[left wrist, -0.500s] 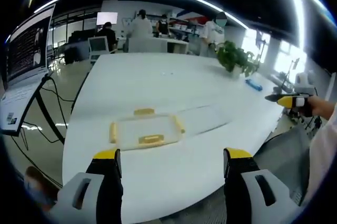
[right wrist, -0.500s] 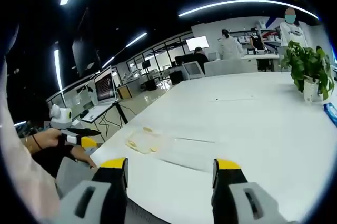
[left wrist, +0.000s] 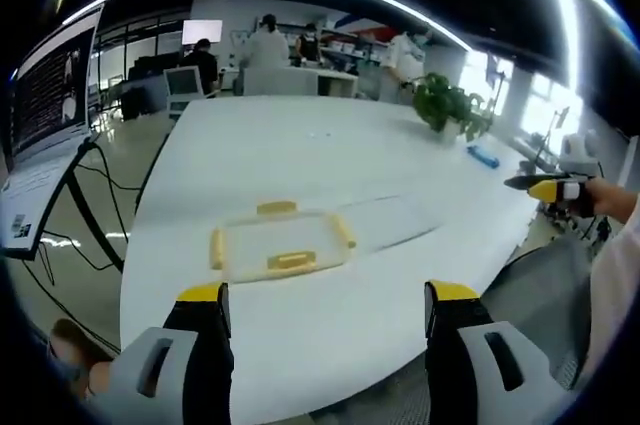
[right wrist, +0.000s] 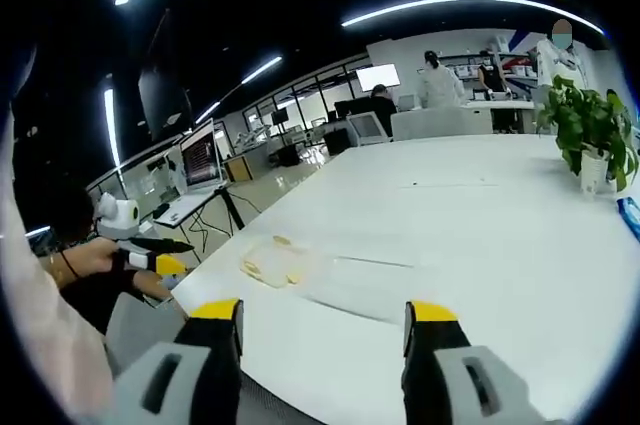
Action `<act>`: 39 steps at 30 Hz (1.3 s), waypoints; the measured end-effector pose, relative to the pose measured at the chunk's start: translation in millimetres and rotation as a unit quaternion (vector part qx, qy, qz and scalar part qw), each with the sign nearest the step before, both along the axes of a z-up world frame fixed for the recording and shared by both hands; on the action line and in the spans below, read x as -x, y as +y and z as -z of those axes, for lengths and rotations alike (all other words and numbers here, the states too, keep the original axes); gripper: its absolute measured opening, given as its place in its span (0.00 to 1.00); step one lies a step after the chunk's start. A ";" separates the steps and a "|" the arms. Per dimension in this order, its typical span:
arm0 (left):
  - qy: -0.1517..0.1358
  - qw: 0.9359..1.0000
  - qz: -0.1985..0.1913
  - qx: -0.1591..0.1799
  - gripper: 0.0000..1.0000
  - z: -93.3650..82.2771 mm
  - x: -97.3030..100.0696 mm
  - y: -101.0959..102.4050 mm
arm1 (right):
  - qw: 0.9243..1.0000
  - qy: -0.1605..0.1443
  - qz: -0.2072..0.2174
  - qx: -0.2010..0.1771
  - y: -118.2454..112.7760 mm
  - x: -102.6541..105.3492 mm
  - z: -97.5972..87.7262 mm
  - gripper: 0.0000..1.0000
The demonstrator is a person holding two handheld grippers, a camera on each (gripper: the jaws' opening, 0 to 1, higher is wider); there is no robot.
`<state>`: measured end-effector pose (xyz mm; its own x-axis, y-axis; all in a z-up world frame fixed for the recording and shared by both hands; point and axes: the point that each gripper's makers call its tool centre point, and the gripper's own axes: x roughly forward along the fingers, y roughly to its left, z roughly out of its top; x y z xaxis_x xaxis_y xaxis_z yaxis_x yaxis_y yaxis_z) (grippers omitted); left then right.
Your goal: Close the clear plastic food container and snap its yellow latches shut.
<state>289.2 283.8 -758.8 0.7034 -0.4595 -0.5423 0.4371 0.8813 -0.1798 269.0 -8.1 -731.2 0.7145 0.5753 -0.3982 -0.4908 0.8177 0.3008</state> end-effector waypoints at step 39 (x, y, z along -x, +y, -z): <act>-0.006 0.998 0.043 -0.035 0.97 7.1 -46.6 10.7 | 0.996 -0.007 -0.058 0.061 19.9 -38.9 5.2 0.83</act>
